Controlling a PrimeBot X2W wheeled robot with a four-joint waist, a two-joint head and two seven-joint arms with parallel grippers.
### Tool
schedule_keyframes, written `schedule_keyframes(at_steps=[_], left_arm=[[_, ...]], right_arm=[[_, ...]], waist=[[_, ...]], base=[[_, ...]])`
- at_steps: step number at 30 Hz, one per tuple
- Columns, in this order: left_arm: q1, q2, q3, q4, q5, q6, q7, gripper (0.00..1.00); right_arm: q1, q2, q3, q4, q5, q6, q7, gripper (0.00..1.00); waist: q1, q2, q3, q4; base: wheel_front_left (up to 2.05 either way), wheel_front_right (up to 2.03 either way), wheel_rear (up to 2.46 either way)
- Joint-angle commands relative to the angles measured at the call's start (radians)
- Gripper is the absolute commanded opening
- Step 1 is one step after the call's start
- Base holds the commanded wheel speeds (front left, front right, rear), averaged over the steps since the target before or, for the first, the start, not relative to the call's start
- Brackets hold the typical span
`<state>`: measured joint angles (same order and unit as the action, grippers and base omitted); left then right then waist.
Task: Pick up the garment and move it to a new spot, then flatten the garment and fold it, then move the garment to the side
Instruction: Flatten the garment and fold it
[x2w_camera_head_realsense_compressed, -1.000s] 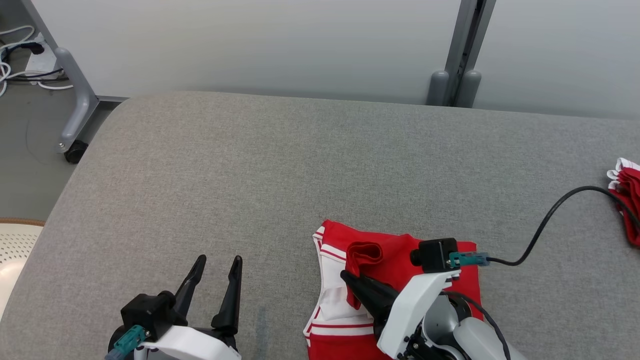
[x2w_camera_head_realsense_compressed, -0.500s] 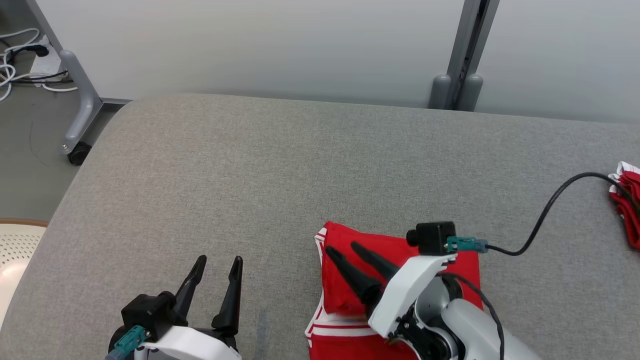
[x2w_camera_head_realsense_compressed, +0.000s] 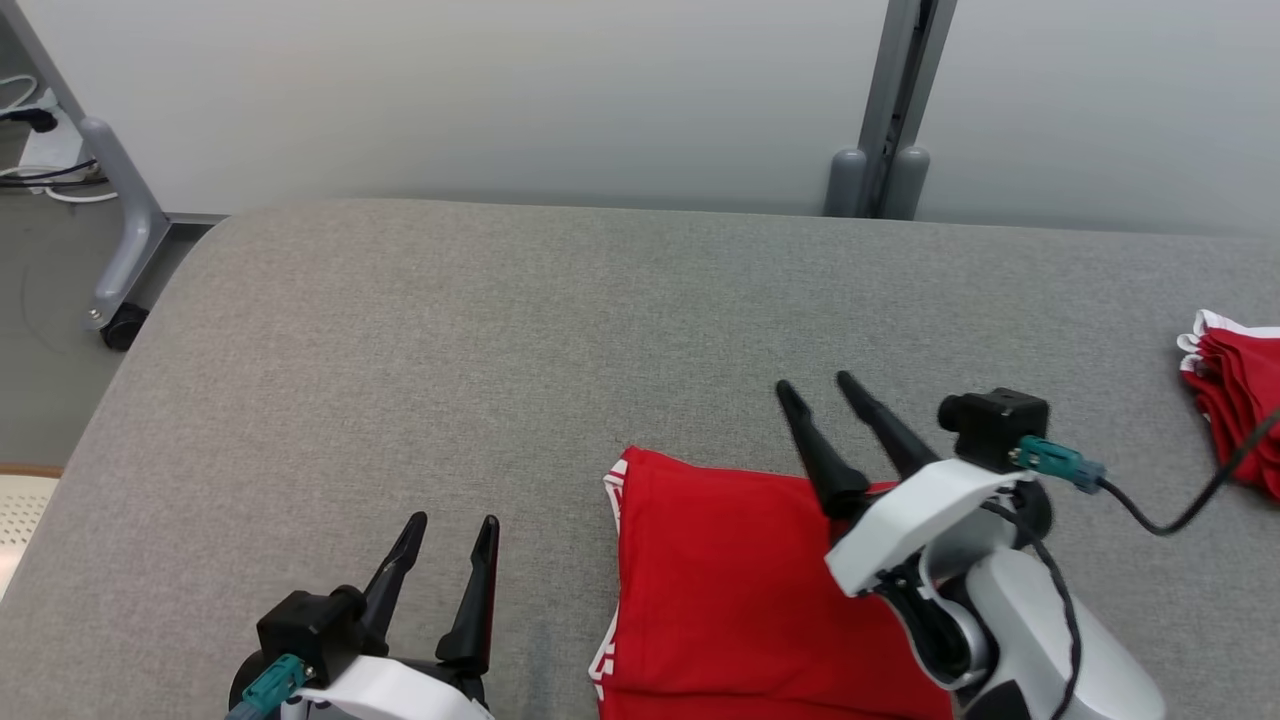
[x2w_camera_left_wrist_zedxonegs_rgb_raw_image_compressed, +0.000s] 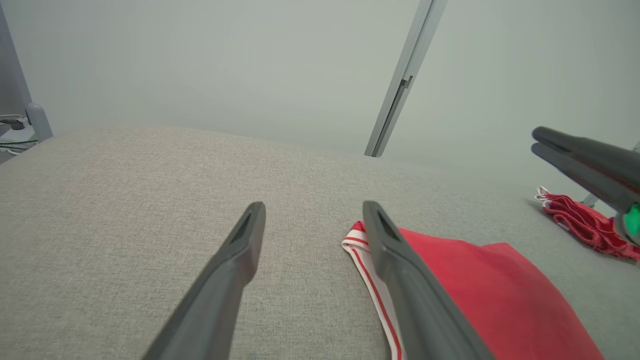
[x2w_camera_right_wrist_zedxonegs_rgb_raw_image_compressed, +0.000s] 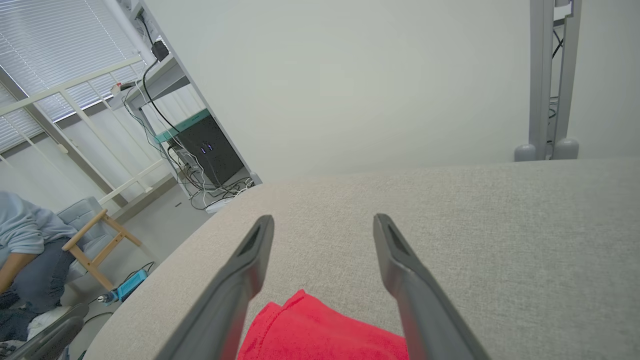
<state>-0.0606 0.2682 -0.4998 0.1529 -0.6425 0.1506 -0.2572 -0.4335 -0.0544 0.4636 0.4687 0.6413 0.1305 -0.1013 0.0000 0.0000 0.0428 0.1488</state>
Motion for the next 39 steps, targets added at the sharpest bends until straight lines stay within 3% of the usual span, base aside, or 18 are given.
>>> schedule_keyframes(at_steps=[1, 12, 21, 39], left_arm=[[-0.001, 0.002, 0.001, -0.003, 0.008, -0.001, -0.004, 1.00], [-0.046, 0.013, -0.009, 0.000, 0.042, 0.005, -0.004, 1.00], [-0.032, -0.002, 0.036, 0.029, 0.092, 0.022, -0.009, 1.00], [0.076, -0.065, 0.185, 0.022, 0.187, -0.024, -0.009, 1.00]], right_arm=[[0.015, -0.012, -0.018, -0.010, -0.027, 0.001, -0.012, 1.00], [0.217, -0.007, -0.317, -0.214, -0.315, 0.001, -0.088, 1.00], [0.359, -0.001, -0.408, -0.338, -0.458, 0.001, -0.089, 1.00], [0.447, 0.001, -0.433, -0.326, -0.374, 0.001, -0.132, 1.00]], waist=[[0.0000, 0.0000, -0.001, -0.005], [0.0000, 0.0000, -0.018, -0.053], [0.0000, 0.0000, -0.046, -0.079], [0.0000, 0.0000, -0.076, -0.087]], base=[[0.00, 0.00, 0.00], [0.00, 0.00, 0.00], [0.00, 0.00, 0.00], [0.00, 0.00, 0.00]])
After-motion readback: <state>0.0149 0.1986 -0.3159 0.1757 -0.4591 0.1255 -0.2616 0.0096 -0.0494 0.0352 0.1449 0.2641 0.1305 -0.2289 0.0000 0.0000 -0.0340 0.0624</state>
